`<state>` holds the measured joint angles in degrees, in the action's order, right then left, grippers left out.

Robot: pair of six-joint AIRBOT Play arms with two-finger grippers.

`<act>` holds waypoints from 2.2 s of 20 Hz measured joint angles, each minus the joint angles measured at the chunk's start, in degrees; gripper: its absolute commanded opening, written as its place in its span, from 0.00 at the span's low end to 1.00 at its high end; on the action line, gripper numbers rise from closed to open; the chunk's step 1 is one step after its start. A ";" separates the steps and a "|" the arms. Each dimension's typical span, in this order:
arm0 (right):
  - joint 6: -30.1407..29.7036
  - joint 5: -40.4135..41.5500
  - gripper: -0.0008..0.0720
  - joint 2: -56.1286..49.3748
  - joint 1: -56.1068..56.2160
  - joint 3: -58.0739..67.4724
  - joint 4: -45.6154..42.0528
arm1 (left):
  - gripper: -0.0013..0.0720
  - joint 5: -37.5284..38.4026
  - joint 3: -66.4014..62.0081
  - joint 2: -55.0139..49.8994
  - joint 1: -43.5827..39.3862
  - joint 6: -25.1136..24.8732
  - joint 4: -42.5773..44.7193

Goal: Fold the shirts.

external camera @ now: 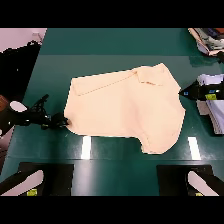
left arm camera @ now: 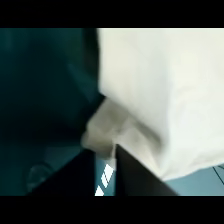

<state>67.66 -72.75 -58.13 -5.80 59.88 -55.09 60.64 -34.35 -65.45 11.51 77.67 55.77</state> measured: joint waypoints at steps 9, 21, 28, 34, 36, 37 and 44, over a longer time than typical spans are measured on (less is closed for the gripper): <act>5.40 -6.34 0.63 1.05 -0.22 -3.52 -13.77 | 0.05 -0.37 -1.90 5.03 -0.09 -0.28 -3.28; 10.14 -6.32 0.63 -1.84 -7.02 -26.29 -13.97 | 0.05 1.49 -2.67 12.85 -0.09 -0.31 -3.50; 9.57 -0.35 0.03 -3.56 -1.36 -27.08 -13.49 | 0.05 2.38 -3.52 13.05 -0.09 -0.22 -3.48; 9.27 3.48 0.03 5.84 0.70 -13.68 -13.49 | 0.05 4.94 -18.84 13.09 -0.09 0.31 -3.43; 9.25 5.60 0.03 8.50 0.81 -5.03 -13.44 | 0.05 6.58 -28.85 13.11 -0.11 0.74 -3.56; 9.25 6.51 0.03 9.49 0.90 -0.44 -13.42 | 0.05 7.21 -34.32 13.11 -0.11 1.07 -3.58; 6.75 10.49 0.03 12.11 0.96 33.35 -13.94 | 0.05 9.53 -75.63 13.27 -0.11 2.86 -3.67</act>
<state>74.41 -62.26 -46.02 -4.84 93.23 -69.04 70.17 -109.97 -52.18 11.40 80.53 52.10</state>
